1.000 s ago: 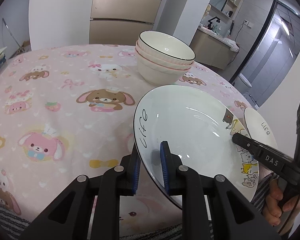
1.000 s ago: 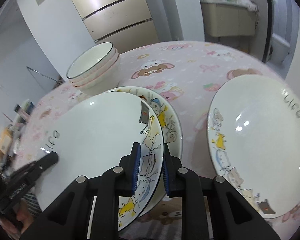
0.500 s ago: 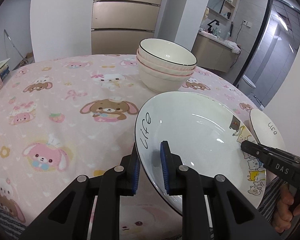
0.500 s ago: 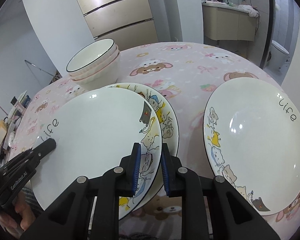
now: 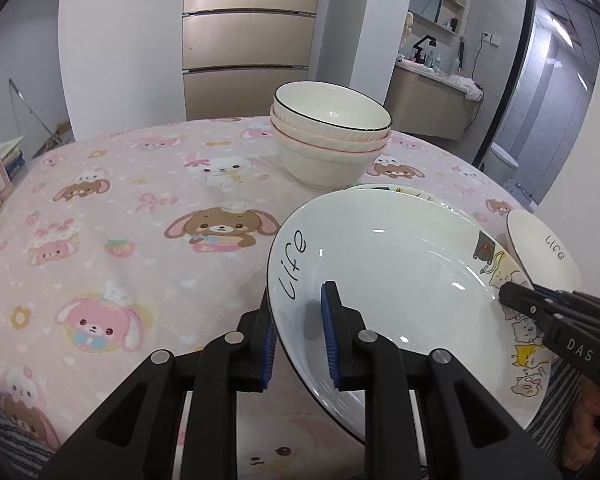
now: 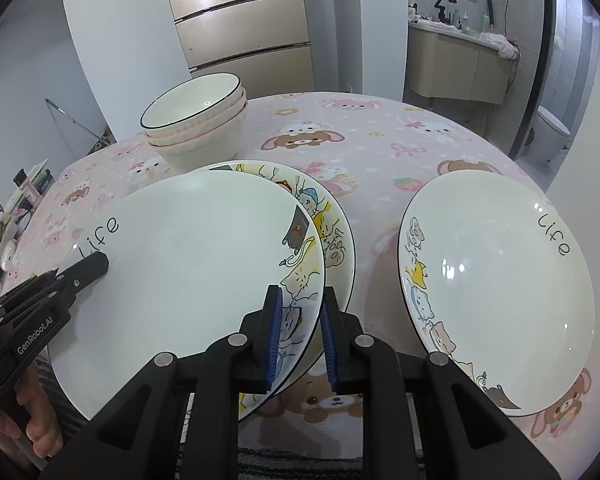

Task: Organize plates and bowls
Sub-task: 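Lower the held plate onto the other cat-print plate with both grippers, then open both grippers and release the stacked plate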

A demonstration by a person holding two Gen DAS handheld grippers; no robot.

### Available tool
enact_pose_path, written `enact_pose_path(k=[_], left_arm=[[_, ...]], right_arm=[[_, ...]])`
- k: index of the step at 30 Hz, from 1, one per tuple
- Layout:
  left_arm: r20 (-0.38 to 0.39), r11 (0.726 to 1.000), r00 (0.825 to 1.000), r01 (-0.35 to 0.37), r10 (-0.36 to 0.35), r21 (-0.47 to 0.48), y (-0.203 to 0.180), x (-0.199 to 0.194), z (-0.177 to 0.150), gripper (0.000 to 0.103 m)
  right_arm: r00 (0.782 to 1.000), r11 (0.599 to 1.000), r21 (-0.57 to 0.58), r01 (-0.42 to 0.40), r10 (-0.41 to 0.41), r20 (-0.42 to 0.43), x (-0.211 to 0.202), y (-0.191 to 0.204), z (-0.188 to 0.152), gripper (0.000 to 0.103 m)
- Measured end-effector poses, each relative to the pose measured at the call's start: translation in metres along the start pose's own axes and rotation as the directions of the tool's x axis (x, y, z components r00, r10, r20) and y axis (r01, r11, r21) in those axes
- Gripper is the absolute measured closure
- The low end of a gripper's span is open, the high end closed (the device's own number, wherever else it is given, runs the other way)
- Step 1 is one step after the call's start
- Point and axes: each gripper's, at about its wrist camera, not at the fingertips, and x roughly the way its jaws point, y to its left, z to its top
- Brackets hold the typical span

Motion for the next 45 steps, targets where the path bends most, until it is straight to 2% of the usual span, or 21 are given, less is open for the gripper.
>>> enact_pose_path(k=[4,5,7,10,11,13,15,20,25,30,42,45], left_arm=[[0.004,1.000,1.000,-0.014,0.013,0.007,-0.002,-0.001,0.000,0.083],[0.016,0.999,0.999,-0.038,0.038,0.018,-0.005,-0.003,-0.001,0.079],[0.044,0.998,0.998,-0.055,0.054,0.037,-0.008,-0.009,-0.001,0.053],[0.070,0.999,0.997,-0.046,0.044,0.018,-0.006,-0.020,-0.001,0.051],[0.065,0.999,0.997,-0.042,0.042,0.004,-0.004,-0.021,-0.001,0.053],[0.019,0.999,0.999,-0.041,0.041,-0.021,0.001,-0.016,-0.001,0.087],[-0.007,0.998,1.000,0.006,-0.006,-0.056,0.007,-0.012,0.000,0.088],[-0.006,0.998,1.000,0.009,-0.009,-0.063,0.006,-0.009,0.000,0.089],[-0.021,0.995,0.998,0.054,-0.055,-0.081,0.009,-0.004,0.001,0.089],[-0.040,0.997,0.997,0.060,-0.062,-0.056,0.001,-0.001,-0.001,0.088],[-0.003,0.999,1.000,-0.030,0.030,0.042,-0.014,0.006,-0.003,0.086],[-0.002,0.999,1.000,-0.014,0.014,0.029,-0.011,0.005,-0.003,0.086]], right_arm=[[1.000,1.000,0.002,-0.004,0.004,0.002,0.000,-0.001,0.000,0.083],[1.000,1.000,0.004,-0.006,0.006,0.003,0.000,-0.001,0.000,0.083],[1.000,1.000,0.008,-0.012,0.012,0.002,0.000,-0.002,-0.001,0.084],[1.000,1.000,0.016,-0.019,0.019,0.001,0.000,-0.003,-0.001,0.085],[1.000,1.000,0.017,-0.020,0.020,0.001,0.000,-0.003,-0.001,0.085],[1.000,1.000,0.017,-0.020,0.020,0.001,0.000,-0.003,0.000,0.085],[1.000,1.000,0.015,-0.018,0.018,0.000,0.000,-0.003,0.000,0.085],[1.000,1.000,0.019,-0.018,0.018,0.002,-0.001,-0.003,-0.001,0.085],[1.000,1.000,0.028,-0.012,0.012,0.019,-0.004,-0.006,0.000,0.086],[1.000,0.999,0.038,0.006,-0.007,0.023,-0.007,-0.009,0.001,0.087],[0.999,0.998,0.030,0.047,-0.048,0.020,-0.003,-0.013,0.002,0.088],[0.998,0.998,0.027,0.056,-0.056,0.014,-0.001,-0.013,0.002,0.088]])
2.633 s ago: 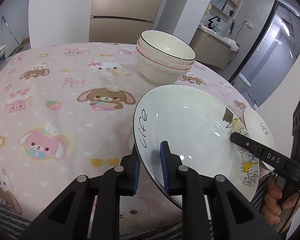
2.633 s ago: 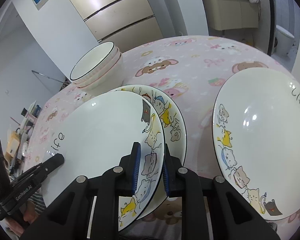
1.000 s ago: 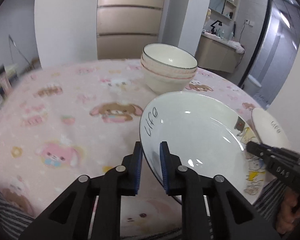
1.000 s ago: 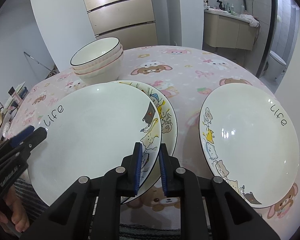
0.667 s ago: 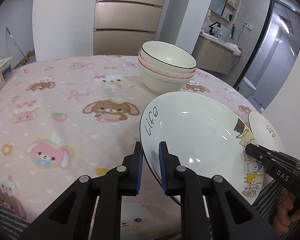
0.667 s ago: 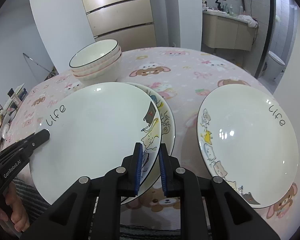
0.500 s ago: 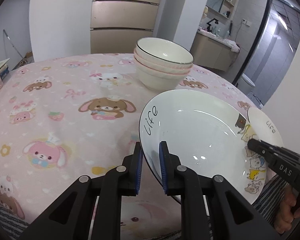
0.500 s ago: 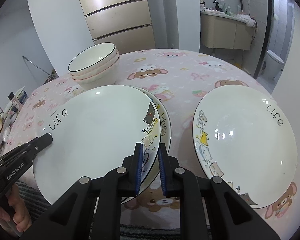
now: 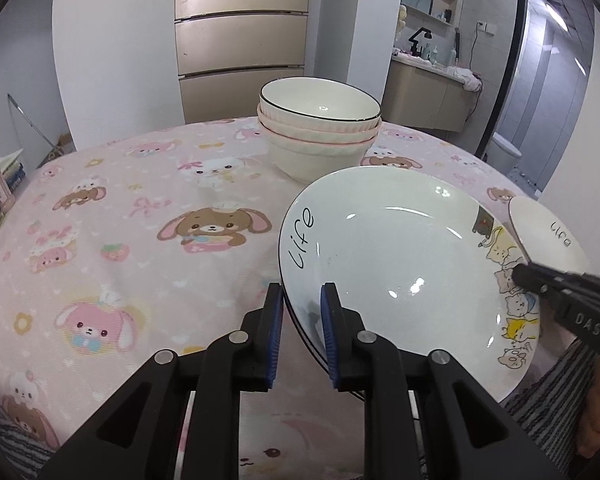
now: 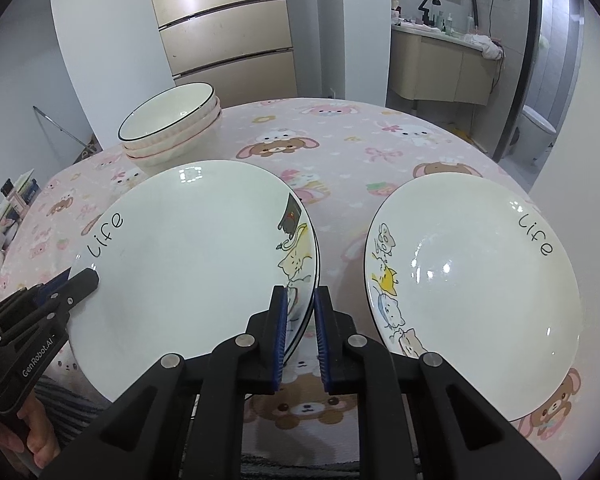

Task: Organize plates and bowls
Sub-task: 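Open both grippers and release the stacked plate, then move both grippers to the rim of the remaining 'life' plate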

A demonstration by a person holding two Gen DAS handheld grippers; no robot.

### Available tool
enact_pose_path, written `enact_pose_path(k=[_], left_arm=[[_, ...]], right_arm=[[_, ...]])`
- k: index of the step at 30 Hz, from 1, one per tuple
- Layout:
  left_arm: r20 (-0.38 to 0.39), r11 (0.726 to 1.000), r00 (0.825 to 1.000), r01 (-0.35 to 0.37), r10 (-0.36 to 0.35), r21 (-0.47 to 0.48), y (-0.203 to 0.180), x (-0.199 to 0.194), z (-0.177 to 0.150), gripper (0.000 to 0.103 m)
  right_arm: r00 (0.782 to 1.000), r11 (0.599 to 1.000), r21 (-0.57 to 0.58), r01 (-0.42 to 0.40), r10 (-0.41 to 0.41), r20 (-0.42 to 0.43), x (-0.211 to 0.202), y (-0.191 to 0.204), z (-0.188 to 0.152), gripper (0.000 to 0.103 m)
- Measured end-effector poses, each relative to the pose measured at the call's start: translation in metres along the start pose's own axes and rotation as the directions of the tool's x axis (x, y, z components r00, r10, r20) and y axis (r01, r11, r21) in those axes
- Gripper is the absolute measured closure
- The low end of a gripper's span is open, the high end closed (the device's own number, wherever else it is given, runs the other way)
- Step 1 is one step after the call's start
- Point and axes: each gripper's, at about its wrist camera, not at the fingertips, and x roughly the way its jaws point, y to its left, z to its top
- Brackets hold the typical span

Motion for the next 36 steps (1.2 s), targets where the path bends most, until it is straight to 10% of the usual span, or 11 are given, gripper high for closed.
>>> enact_pose_path(k=[4,13,19,23,26,36], left_arm=[[0.037,1.000,0.999,0.001,-0.001,-0.023,0.005,-0.008,0.001,0.083],[0.317,0.996,0.947,-0.073,0.054,0.049,-0.007,-0.061,-0.001,0.030],[0.474,0.993,0.878,-0.098,0.057,0.062,-0.010,-0.087,-0.004,0.000],[0.499,0.992,0.865,-0.106,0.058,0.069,-0.011,-0.091,-0.006,0.000],[0.510,0.991,0.856,-0.124,0.078,0.057,-0.009,-0.092,-0.007,0.000],[0.452,0.995,0.887,-0.093,0.092,-0.019,0.006,-0.084,-0.004,0.000]], right_arm=[[1.000,1.000,0.015,-0.013,0.013,0.010,-0.001,-0.003,0.000,0.088],[0.990,0.999,0.013,-0.035,0.033,0.134,-0.024,-0.005,0.001,0.087],[0.949,0.999,-0.009,0.054,-0.048,0.313,-0.049,-0.002,-0.002,0.047],[0.869,0.994,-0.011,0.104,-0.086,0.487,-0.075,0.002,-0.011,0.003],[0.835,0.993,-0.015,0.121,-0.094,0.542,-0.084,0.006,-0.016,0.000],[0.844,0.993,0.003,0.114,-0.099,0.528,-0.083,0.002,-0.016,0.000]])
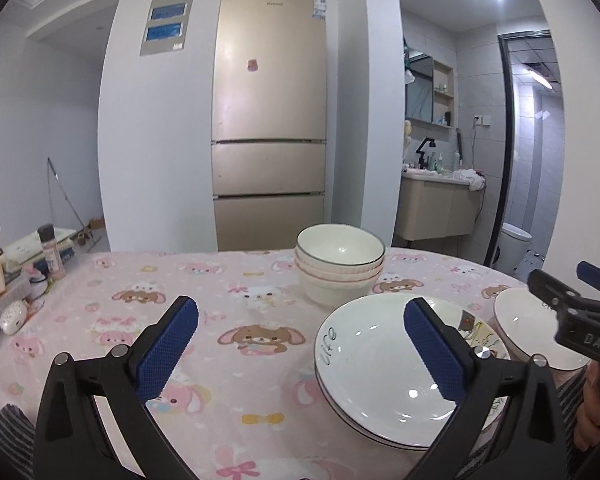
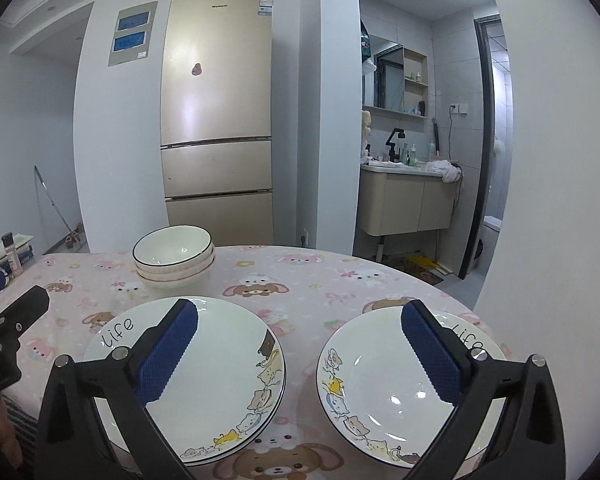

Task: Organize plates and bowls
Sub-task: 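Move both grippers to the rim of the remaining 'life' plate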

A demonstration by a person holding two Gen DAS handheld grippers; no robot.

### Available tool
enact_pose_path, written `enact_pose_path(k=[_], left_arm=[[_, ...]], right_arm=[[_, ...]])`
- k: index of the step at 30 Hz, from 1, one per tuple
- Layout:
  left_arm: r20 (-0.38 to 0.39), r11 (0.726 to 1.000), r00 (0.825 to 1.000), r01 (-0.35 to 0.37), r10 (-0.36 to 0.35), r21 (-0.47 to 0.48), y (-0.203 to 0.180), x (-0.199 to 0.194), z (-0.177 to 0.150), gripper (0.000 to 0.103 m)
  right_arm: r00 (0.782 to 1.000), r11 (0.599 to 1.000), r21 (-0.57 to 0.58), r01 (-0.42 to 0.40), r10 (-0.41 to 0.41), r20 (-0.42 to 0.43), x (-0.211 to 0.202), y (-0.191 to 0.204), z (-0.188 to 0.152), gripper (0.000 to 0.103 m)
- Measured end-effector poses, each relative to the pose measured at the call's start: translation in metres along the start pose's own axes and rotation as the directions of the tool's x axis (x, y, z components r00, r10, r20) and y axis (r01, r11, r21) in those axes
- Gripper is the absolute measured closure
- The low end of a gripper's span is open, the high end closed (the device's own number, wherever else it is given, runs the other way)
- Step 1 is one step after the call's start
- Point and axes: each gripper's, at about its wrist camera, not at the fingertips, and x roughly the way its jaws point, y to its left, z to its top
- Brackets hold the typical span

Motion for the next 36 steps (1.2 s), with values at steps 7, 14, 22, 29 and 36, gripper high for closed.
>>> enact_pose_path(k=[7,14,22,29,36], left_arm=[[-0.003,1.000,1.000,0.006,-0.006,-0.014,0.000,-0.002,-0.001,0.000],[0.012,1.000,1.000,0.016,-0.016,-0.014,-0.001,-0.009,0.000,0.000],[-0.014,0.990,0.990,0.139,-0.139,-0.003,-0.033,-0.026,0.019,0.000],[-0.213,0.961,0.937,0.261,-0.275,-0.094,-0.095,0.007,0.038,0.000],[-0.471,0.899,0.774,0.424,-0.423,-0.110,-0.179,0.064,0.038,0.018]], right_arm=[[1.000,1.000,0.002,-0.005,0.005,-0.021,0.003,0.000,-0.002,0.000],[0.999,1.000,0.000,0.004,-0.004,-0.038,0.006,0.000,-0.004,0.000],[1.000,0.997,0.072,-0.006,0.008,-0.025,-0.023,-0.047,0.010,0.000],[0.998,0.990,0.139,0.023,-0.015,-0.060,-0.049,-0.138,0.027,0.000],[0.983,0.957,0.288,0.040,0.014,-0.184,-0.028,-0.214,0.010,0.009]])
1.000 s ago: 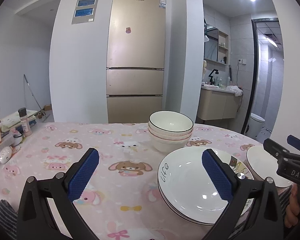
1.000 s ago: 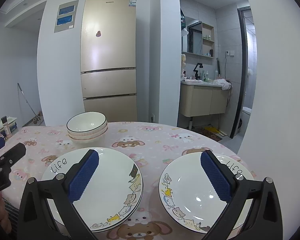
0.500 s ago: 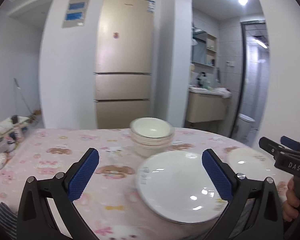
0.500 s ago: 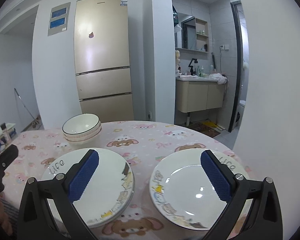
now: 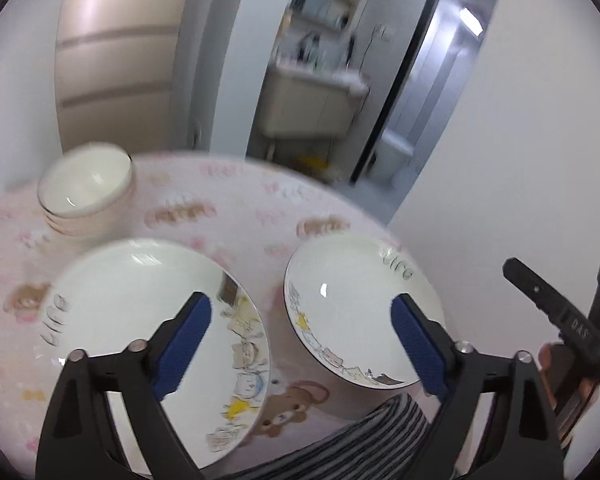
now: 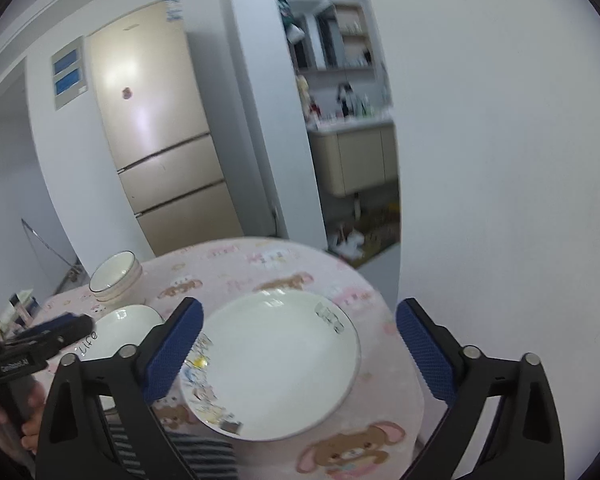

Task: Organize plates and bowls
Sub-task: 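Move both grippers to the rim of the remaining 'life' plate, then close the left gripper on the 'life' plate rim while the right gripper closes on the opposite rim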

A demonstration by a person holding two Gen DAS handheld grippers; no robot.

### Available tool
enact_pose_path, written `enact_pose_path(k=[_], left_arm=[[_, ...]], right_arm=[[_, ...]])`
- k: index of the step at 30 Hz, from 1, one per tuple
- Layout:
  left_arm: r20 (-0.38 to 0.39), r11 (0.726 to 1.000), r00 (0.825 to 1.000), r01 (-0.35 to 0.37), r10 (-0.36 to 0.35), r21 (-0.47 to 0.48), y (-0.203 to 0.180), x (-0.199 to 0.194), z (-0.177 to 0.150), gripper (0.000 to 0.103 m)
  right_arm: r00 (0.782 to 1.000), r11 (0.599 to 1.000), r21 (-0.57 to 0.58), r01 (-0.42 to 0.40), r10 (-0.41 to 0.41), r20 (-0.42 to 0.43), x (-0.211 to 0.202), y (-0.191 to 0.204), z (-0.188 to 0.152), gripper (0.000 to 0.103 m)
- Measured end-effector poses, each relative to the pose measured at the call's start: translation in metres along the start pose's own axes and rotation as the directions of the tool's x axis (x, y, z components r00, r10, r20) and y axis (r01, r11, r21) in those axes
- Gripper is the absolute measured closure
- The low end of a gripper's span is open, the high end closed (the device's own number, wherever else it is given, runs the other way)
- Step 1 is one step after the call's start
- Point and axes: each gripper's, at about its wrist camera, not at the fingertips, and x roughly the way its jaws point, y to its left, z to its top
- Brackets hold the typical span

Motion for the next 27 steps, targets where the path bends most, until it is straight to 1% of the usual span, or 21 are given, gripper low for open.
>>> enact_pose_path(k=[1,2,3,4,5,6,7,9,10,11,12,14,15,16,18,20,22,23,24,25,27], left_arm=[[-0.044,1.000,0.999,-0.018,0.017,-0.024,-0.002,0.012,0.002,0.023],[-0.076,0.999,0.997,-0.015,0.012,-0.047,-0.001,0.020,0.003,0.026],[-0.119,0.997,0.993,-0.018,0.009,-0.075,0.000,0.030,0.003,0.033],[-0.150,0.995,0.989,-0.018,0.003,-0.100,0.001,0.039,0.002,0.043],[-0.168,0.993,0.986,0.000,-0.019,-0.116,0.001,0.046,0.000,0.048],[-0.181,0.994,0.983,0.005,-0.025,-0.112,-0.002,0.052,0.000,0.053],[-0.183,0.996,0.983,-0.002,-0.015,-0.091,-0.005,0.057,0.000,0.054],[-0.151,0.998,0.988,-0.043,0.036,-0.047,-0.006,0.061,0.002,0.054],[-0.138,0.998,0.989,-0.065,0.060,-0.028,-0.007,0.064,0.005,0.054],[-0.144,0.997,0.987,-0.075,0.072,-0.019,-0.006,0.067,0.007,0.055],[-0.159,0.997,0.985,-0.077,0.073,-0.016,-0.005,0.072,0.009,0.059],[-0.196,0.997,0.979,-0.068,0.062,-0.024,-0.003,0.083,0.011,0.066],[-0.206,0.998,0.977,-0.058,0.051,-0.026,-0.002,0.087,0.011,0.071],[-0.202,0.998,0.978,-0.057,0.051,-0.021,-0.003,0.090,0.012,0.072],[-0.189,0.993,0.976,-0.114,0.110,-0.011,-0.002,0.095,0.012,0.074],[-0.222,0.996,0.972,-0.081,0.072,-0.034,0.000,0.098,0.010,0.078],[-0.244,0.995,0.967,-0.088,0.076,-0.039,0.001,0.102,0.008,0.083],[-0.247,0.995,0.966,-0.091,0.079,-0.038,0.001,0.105,0.007,0.086],[-0.240,0.995,0.967,-0.093,0.081,-0.037,0.001,0.106,0.007,0.092],[-0.246,0.996,0.967,-0.084,0.071,-0.042,0.003,0.107,0.006,0.095],[-0.239,0.996,0.969,-0.073,0.057,-0.060,0.005,0.109,0.007,0.095]], right_arm=[[1.000,1.000,0.018,-0.001,0.001,-0.023,0.007,-0.009,-0.002,0.011],[0.999,1.000,0.029,-0.004,0.005,-0.044,0.014,-0.015,-0.005,0.016],[0.997,0.999,0.046,-0.008,0.012,-0.075,0.022,-0.021,-0.009,0.021],[0.995,0.998,0.060,-0.013,0.019,-0.097,0.028,-0.026,-0.013,0.024],[0.991,0.996,0.084,-0.027,0.037,-0.130,0.038,-0.032,-0.019,0.029],[0.988,0.995,0.096,-0.038,0.052,-0.148,0.044,-0.034,-0.023,0.035],[0.981,0.993,0.110,-0.048,0.067,-0.180,0.053,-0.037,-0.027,0.038],[0.969,0.991,0.120,-0.051,0.078,-0.235,0.067,-0.041,-0.034,0.058],[0.966,0.990,0.126,-0.056,0.086,-0.243,0.072,-0.042,-0.036,0.061],[0.964,0.990,0.130,-0.058,0.089,-0.249,0.076,-0.043,-0.039,0.063],[0.964,0.990,0.133,-0.052,0.085,-0.252,0.078,-0.044,-0.040,0.064],[0.962,0.987,0.147,-0.063,0.099,-0.255,0.082,-0.045,-0.042,0.065],[0.958,0.985,0.160,-0.072,0.113,-0.263,0.085,-0.046,-0.043,0.067],[0.954,0.981,0.174,-0.080,0.126,-0.272,0.088,-0.047,-0.044,0.068],[0.944,0.969,0.225,-0.100,0.164,-0.286,0.096,-0.052,-0.047,0.076],[0.938,0.961,0.258,-0.104,0.181,-0.294,0.101,-0.056,-0.049,0.079],[0.938,0.958,0.269,-0.103,0.183,-0.295,0.105,-0.057,-0.049,0.081],[0.937,0.956,0.277,-0.101,0.185,-0.296,0.107,-0.058,-0.050,0.083],[0.937,0.955,0.281,-0.098,0.184,-0.297,0.108,-0.059,-0.050,0.087],[0.936,0.952,0.291,-0.095,0.185,-0.300,0.110,-0.061,-0.051,0.088],[0.932,0.941,0.327,-0.086,0.192,-0.308,0.113,-0.064,-0.053,0.090]])
